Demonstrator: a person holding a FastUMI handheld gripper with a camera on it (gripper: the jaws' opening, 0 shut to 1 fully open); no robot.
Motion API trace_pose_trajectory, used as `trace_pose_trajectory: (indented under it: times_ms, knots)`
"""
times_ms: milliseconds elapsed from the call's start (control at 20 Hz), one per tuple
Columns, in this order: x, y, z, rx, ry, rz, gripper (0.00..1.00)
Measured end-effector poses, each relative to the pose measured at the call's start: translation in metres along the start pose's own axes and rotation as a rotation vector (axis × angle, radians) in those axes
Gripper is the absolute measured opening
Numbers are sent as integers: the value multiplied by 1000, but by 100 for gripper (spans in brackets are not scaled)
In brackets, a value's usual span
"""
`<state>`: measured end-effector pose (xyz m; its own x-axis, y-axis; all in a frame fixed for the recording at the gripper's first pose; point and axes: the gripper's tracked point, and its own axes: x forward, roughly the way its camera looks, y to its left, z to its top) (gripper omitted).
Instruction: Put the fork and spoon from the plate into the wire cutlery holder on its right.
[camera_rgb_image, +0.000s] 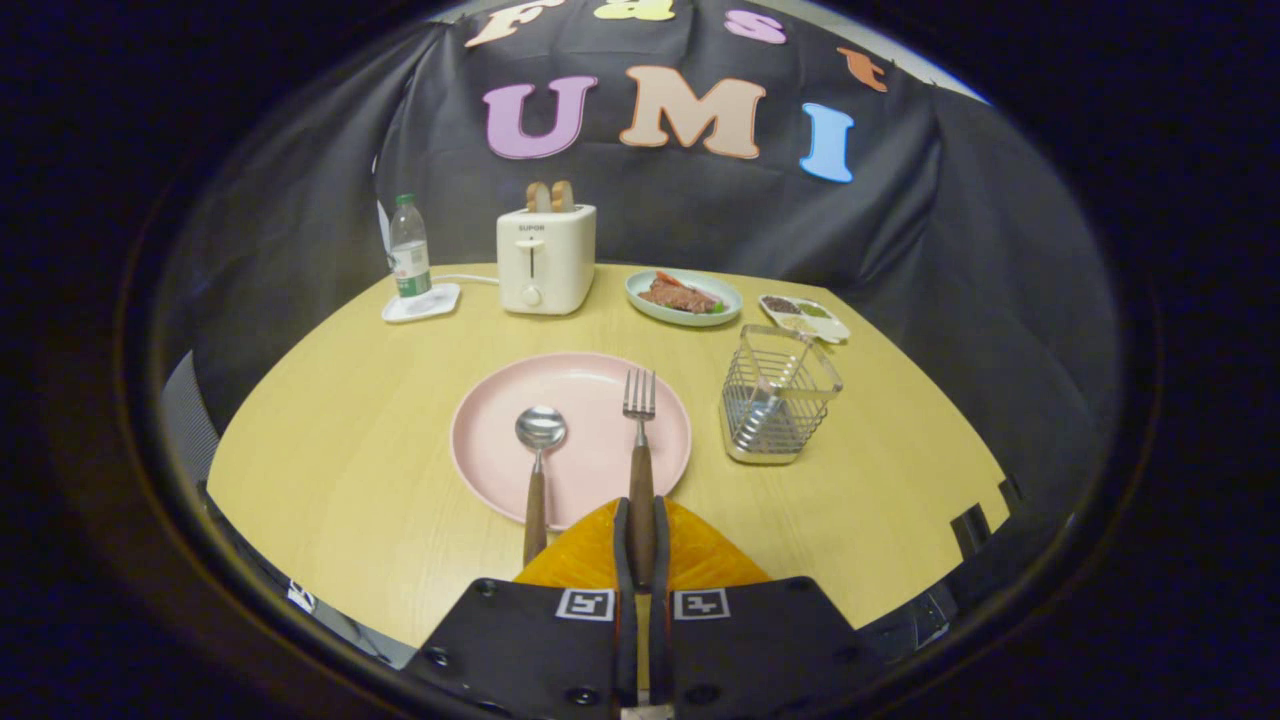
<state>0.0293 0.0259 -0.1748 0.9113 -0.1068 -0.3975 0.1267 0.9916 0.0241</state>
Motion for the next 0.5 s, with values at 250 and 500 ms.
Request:
trace_pose_trajectory:
  times_ms: [250, 500]
  knots:
    - [-16, -23, 36, 83, 5, -71, 8]
    - [-29, -54, 61, 143, 84, -170, 7]
